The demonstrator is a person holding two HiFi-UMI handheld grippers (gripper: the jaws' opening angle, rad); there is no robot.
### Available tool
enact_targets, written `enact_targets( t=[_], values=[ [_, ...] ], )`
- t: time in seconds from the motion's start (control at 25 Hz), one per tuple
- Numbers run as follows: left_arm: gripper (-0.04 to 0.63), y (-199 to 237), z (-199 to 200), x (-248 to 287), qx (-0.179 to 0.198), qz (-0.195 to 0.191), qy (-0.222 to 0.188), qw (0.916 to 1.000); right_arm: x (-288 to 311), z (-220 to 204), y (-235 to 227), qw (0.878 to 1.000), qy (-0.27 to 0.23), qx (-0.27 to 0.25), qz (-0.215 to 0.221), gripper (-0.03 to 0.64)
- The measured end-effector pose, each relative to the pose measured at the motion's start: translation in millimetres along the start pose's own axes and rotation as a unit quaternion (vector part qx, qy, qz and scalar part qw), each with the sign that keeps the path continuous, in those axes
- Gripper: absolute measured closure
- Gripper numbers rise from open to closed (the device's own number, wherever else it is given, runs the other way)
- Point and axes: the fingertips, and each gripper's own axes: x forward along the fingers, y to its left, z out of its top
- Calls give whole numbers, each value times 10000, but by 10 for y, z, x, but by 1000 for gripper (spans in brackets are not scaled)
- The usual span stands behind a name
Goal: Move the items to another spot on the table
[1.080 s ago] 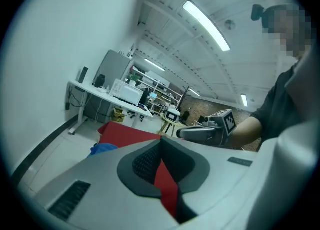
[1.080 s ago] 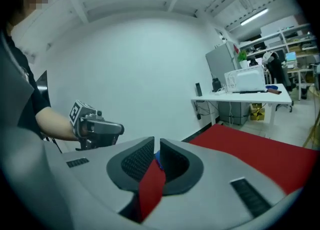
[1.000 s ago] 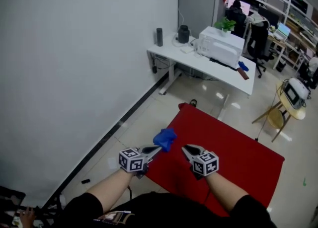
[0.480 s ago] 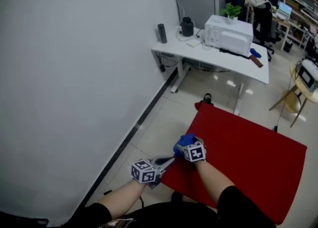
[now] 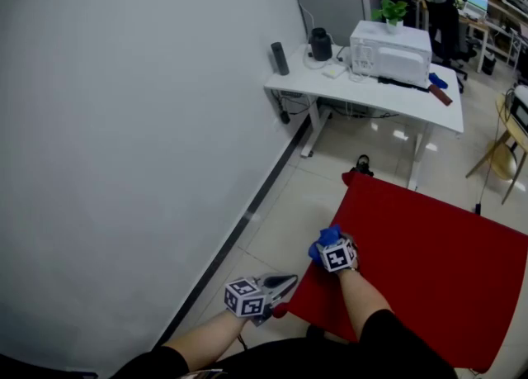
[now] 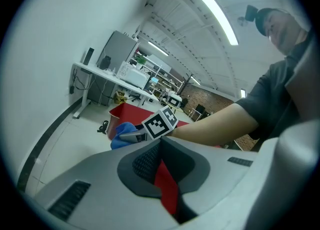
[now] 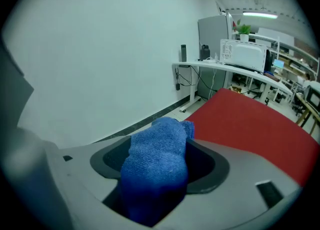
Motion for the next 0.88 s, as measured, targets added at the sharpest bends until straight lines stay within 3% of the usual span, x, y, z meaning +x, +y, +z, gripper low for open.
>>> enact_targets(
  t=[0.12, 0.24, 0.56, 0.88],
  values=[
    [603, -35, 10, 36, 44, -57, 15, 10000, -53, 18, 83, 9998, -141, -33, 167, 385],
    [603, -98, 6, 116, 89, -145, 47, 9998, -160, 42, 126, 9991, -334, -160, 225, 423],
    [603, -293, 168, 447, 454, -313, 133, 9984, -831, 208, -215, 9954, -955, -51, 94, 428],
    [603, -961, 252, 1142, 640, -216, -50, 9977, -1862, -367, -1191, 9934, -1081, 109, -358, 427]
  ],
)
